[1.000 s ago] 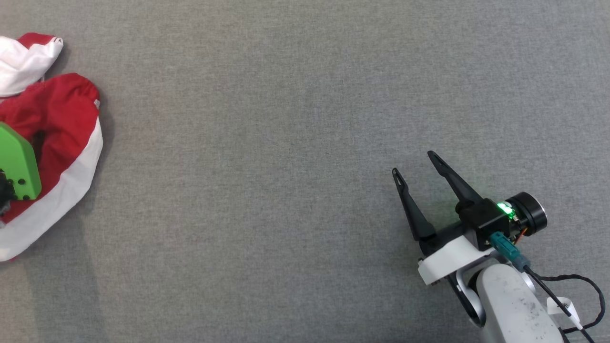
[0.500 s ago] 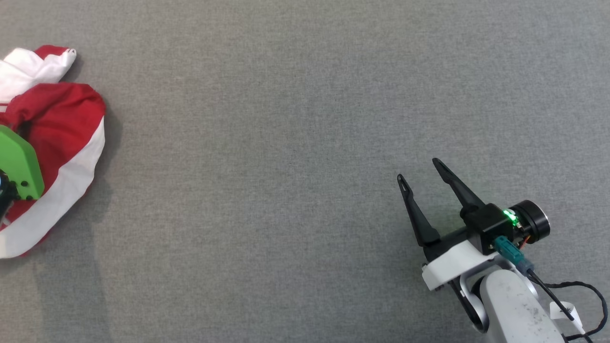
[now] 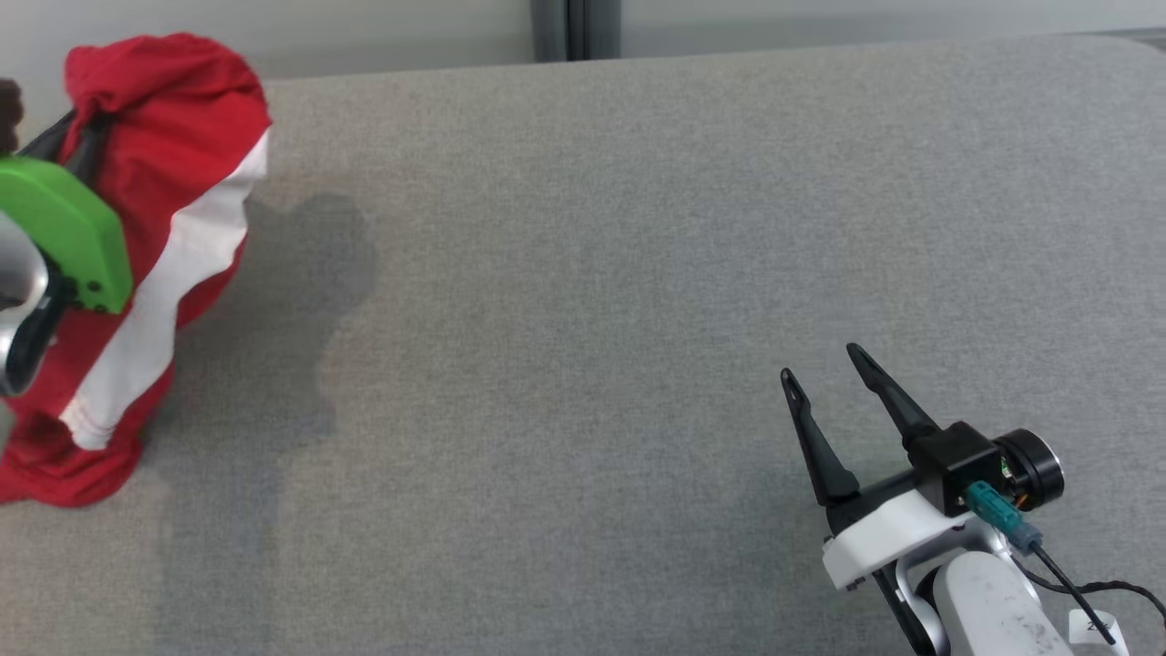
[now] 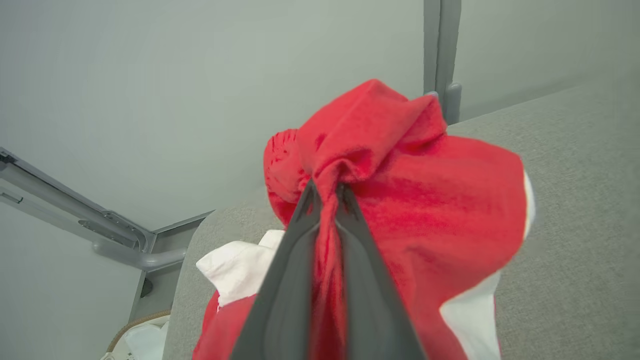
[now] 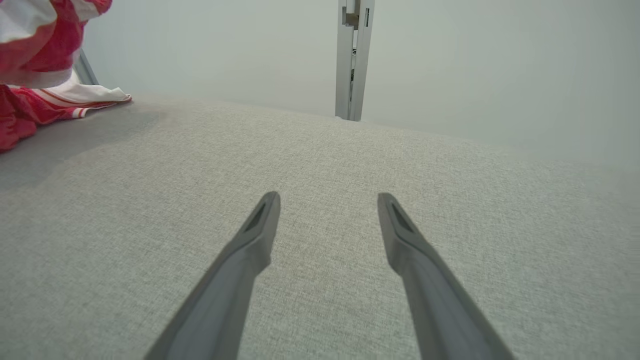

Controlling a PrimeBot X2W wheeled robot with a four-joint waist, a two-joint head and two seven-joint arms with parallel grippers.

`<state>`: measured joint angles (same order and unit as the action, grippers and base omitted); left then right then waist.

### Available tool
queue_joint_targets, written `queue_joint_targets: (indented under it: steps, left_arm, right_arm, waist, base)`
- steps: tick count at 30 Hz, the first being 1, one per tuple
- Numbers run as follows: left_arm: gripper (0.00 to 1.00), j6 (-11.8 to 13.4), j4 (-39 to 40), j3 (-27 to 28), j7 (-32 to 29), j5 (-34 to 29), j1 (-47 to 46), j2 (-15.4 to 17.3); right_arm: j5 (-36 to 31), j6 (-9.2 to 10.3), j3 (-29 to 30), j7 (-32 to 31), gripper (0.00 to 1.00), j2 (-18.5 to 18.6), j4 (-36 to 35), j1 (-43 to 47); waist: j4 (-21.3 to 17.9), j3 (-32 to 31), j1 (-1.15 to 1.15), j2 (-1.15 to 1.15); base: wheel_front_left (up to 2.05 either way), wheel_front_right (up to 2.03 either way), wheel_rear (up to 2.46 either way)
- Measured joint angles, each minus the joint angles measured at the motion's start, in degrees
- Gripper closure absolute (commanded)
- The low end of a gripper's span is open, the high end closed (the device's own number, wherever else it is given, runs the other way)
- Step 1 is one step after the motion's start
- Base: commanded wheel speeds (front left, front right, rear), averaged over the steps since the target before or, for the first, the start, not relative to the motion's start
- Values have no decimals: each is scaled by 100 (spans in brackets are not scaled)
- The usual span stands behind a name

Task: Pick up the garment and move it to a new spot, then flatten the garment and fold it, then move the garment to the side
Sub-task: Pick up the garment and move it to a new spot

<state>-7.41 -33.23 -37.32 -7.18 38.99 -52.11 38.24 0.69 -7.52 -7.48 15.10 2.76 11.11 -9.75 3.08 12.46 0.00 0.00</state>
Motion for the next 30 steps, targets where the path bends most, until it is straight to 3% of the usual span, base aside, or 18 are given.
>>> queue_joint_targets:
  steps: [9,17,30]
  left_arm:
    - [100,0,408,-452,399,-26,-170,-1133]
    - [100,0,126,-1336,799,224,103,-2216]
    - [100,0,-1546,-2448,1579,343,222,-2986]
  right_arm:
    - [81,0,246,0,0,0,-41,230]
    - [175,0,355,0,0,2,-149,259]
    - [392,0,193,-1,0,4,-191,-3]
  waist:
    - [-334,-453,0,0]
    - [-865,-461,0,0]
    - [-1479,194,0,0]
  base:
    - [0,0,0]
    - [0,0,0]
    - [0,0,0]
